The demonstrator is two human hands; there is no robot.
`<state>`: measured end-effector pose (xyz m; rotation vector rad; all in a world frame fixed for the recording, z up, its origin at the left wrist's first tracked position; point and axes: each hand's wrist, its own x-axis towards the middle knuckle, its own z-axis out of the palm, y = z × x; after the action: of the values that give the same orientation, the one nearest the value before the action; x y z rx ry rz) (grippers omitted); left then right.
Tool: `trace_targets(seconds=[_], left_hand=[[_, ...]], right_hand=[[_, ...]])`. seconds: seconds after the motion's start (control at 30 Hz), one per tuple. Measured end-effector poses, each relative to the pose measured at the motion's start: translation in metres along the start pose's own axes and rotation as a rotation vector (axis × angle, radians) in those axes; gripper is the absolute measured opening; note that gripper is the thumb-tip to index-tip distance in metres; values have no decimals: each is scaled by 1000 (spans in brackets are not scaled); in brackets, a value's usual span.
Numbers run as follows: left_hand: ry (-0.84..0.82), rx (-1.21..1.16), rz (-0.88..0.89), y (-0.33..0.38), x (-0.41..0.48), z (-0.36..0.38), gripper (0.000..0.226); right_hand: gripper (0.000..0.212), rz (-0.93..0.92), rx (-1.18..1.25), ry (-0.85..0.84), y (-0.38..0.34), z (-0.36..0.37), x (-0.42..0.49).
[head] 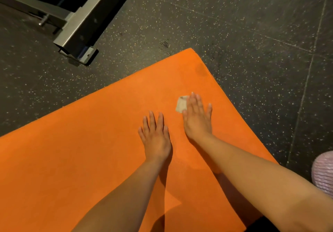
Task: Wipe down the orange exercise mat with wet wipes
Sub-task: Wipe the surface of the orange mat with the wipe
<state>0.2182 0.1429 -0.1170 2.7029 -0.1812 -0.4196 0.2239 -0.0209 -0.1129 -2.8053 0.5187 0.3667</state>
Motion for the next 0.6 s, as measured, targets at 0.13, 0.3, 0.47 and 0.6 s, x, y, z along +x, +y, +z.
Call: trace_targets(seconds=[0.13,0.3,0.47,0.6], left_hand=[[2,12,-28,4,1,-1,52],[12,61,-5,-3,4,-9,52],[16,40,-38,-7,7,-14,53],[35,-7,-123,5,19,-19,53]], right_hand=[[57,-35,65,-29,-25,0,1],[56,-413,-77,-99,-29,3,-14],[57,-45,-49,13,-5,-6,24],[58,-190,38,-57,-34,1,9]])
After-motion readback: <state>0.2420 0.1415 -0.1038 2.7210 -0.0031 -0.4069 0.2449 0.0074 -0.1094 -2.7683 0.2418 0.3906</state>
